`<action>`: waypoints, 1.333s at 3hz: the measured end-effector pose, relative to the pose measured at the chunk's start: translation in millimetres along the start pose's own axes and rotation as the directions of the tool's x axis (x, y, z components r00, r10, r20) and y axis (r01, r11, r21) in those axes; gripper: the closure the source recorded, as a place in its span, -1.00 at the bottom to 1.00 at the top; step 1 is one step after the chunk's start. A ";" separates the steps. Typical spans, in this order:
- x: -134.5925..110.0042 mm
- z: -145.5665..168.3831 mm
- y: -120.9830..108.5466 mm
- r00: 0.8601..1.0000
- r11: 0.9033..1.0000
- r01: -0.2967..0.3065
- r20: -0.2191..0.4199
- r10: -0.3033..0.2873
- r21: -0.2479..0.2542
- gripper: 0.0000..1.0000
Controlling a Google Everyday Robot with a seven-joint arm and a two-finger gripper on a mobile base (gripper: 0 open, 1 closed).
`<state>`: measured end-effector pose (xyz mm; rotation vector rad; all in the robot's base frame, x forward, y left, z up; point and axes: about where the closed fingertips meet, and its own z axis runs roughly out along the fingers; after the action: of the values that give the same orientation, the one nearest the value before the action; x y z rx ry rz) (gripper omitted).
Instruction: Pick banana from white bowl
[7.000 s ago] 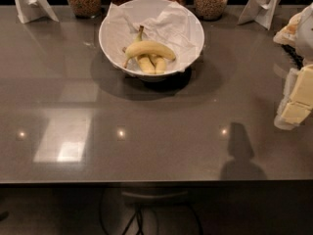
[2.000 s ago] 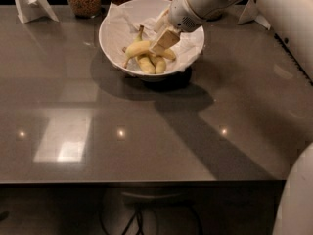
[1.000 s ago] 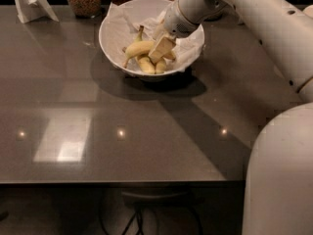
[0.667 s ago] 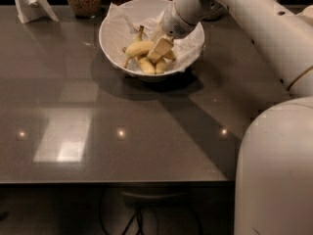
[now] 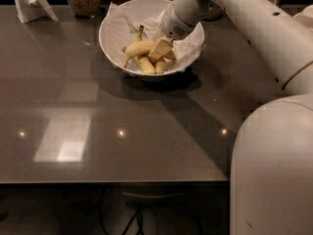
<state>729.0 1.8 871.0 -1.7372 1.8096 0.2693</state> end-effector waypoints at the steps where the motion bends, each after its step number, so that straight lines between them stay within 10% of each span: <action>1: -0.3 -2.0 -0.6 1.000 1.000 -0.002 0.000 0.002 0.006 0.43; 2: -4.9 -19.7 -1.9 1.000 0.999 -0.025 0.008 0.024 0.043 0.89; 4: -28.1 -73.1 -0.7 0.998 0.991 -0.068 0.018 0.067 0.119 1.00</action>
Offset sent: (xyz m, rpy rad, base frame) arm -0.0104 -0.0191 0.0468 0.0376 -0.0605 -0.0955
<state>707.7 -14.2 944.6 -1.5906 1.8382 0.1964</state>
